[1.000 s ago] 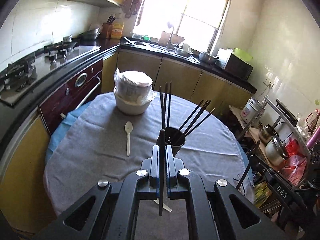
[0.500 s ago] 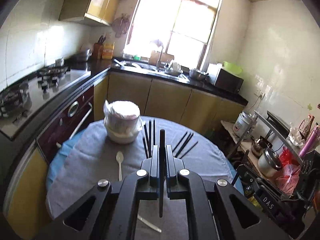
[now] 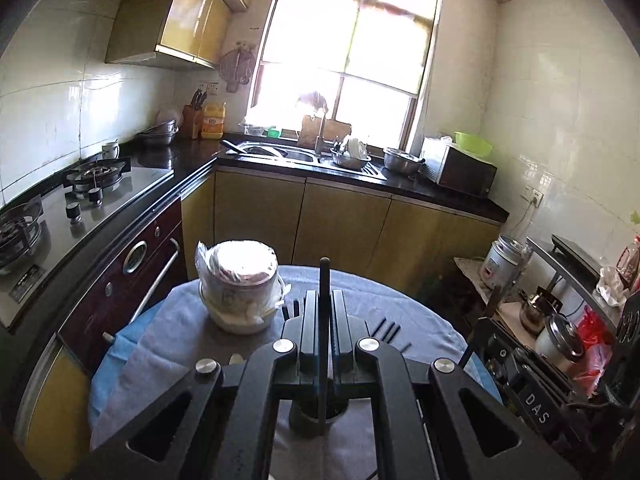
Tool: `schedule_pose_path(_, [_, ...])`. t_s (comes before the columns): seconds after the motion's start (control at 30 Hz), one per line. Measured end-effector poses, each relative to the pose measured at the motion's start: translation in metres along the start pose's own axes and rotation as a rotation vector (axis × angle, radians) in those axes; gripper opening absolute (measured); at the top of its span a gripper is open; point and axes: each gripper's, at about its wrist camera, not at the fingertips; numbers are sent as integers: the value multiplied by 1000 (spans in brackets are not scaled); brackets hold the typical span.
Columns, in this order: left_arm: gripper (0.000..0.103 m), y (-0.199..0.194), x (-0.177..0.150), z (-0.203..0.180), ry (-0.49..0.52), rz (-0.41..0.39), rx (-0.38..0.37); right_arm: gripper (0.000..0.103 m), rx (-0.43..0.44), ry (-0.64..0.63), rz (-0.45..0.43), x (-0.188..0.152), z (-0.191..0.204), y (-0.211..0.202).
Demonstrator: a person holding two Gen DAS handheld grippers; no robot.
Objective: Organize utensils
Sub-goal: 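Open both grippers over the cup to drop the chopsticks in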
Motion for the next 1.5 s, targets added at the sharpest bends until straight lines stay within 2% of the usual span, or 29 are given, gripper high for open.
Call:
schedule_pose_path(0.27, [5, 40, 2, 10, -3, -12, 16, 6, -31, 17, -70, 11, -6, 53])
schedule_pose_path(0.5, [5, 76, -13, 16, 6, 7, 50, 6, -44, -10, -98, 2, 0, 91])
schedule_pose_path(0.93, [5, 110, -34, 5, 70, 46, 75, 6, -41, 6, -11, -31, -6, 135])
schedule_pose_path(1.27, [5, 125, -48, 17, 30, 108, 51, 6, -21, 28, 82, -59, -23, 145])
schedule_pose_path(1.5, [6, 122, -51, 15, 55, 117, 66, 7, -26, 22, 108, -66, -24, 144])
Point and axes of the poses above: each gripper's, at about its wrist camera, not at the fingertips, and y roughly the way its jaws point, z to its left, x to its top, and after that the axes turned 1 degree about x, right-handed
